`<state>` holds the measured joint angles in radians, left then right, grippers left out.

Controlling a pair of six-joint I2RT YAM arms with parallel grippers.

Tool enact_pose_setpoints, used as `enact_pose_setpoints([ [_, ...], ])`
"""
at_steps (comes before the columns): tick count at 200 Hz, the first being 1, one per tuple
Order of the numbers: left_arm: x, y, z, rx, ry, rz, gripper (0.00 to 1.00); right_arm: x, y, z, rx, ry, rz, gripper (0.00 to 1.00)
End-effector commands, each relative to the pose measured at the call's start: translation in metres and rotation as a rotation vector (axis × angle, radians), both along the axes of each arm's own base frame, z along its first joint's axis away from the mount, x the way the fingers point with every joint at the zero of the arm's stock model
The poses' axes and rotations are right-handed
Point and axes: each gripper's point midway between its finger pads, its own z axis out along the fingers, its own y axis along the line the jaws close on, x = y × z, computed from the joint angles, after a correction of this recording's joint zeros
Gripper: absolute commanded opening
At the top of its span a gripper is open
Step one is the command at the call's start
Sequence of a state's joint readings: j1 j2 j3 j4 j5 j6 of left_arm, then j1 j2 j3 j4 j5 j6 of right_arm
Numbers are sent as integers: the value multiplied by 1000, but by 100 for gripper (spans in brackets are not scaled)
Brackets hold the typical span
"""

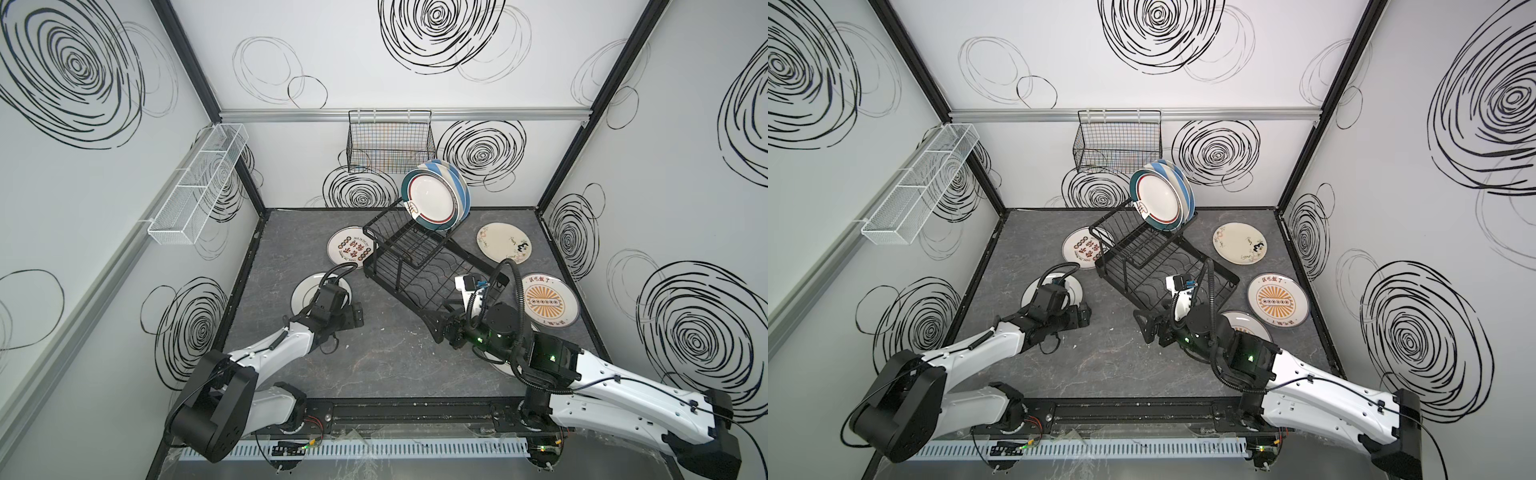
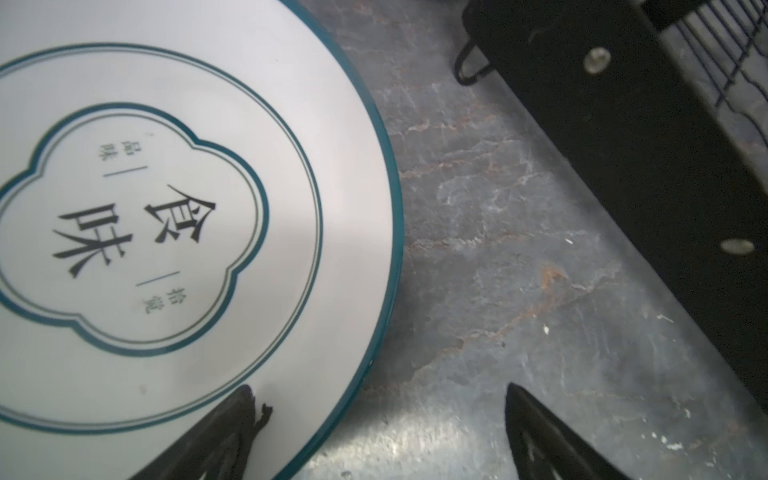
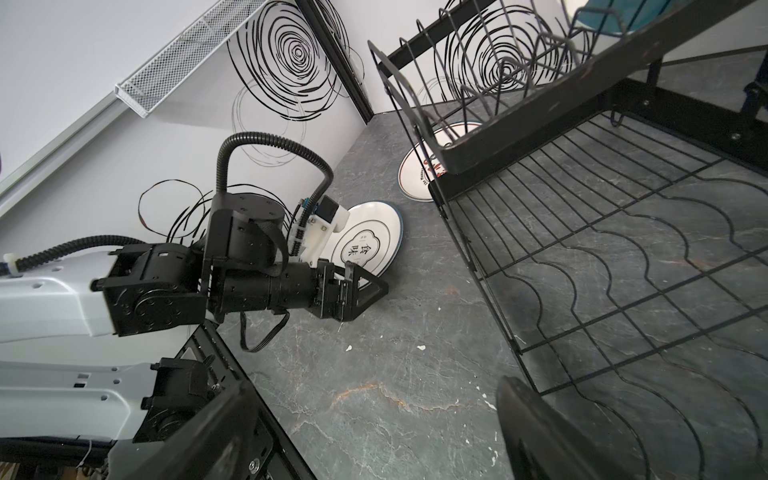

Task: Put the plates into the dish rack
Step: 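Push the white plate with the green-lettered center toward the rack with the left gripper, then draw the left gripper back while the right gripper reaches to the white plate's edge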

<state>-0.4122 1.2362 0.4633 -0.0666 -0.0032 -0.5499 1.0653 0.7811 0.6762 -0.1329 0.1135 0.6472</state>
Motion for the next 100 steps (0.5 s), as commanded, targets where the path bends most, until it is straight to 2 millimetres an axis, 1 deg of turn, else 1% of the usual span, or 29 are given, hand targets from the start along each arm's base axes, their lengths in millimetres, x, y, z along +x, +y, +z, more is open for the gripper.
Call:
enact_pose_setpoints([
  [1,-19,-19,-6,-63,45,-29,96,5,-8,14,14,-20,-34,94],
  [32,-41,-53,-1,-114,56,-103,96,6,-9,14,26,-10,-43,94],
  [60,-62,-81,6,-189,58,-152,96,7,-13,5,53,30,-72,94],
  [70,-66,-85,10,-205,53,-157,96,5,-14,1,69,47,-74,94],
  [82,-66,-82,17,-197,41,-155,96,4,-15,-4,86,67,-80,94],
  [100,-54,-69,42,-168,-11,-138,96,1,-13,-19,94,125,-80,92],
])
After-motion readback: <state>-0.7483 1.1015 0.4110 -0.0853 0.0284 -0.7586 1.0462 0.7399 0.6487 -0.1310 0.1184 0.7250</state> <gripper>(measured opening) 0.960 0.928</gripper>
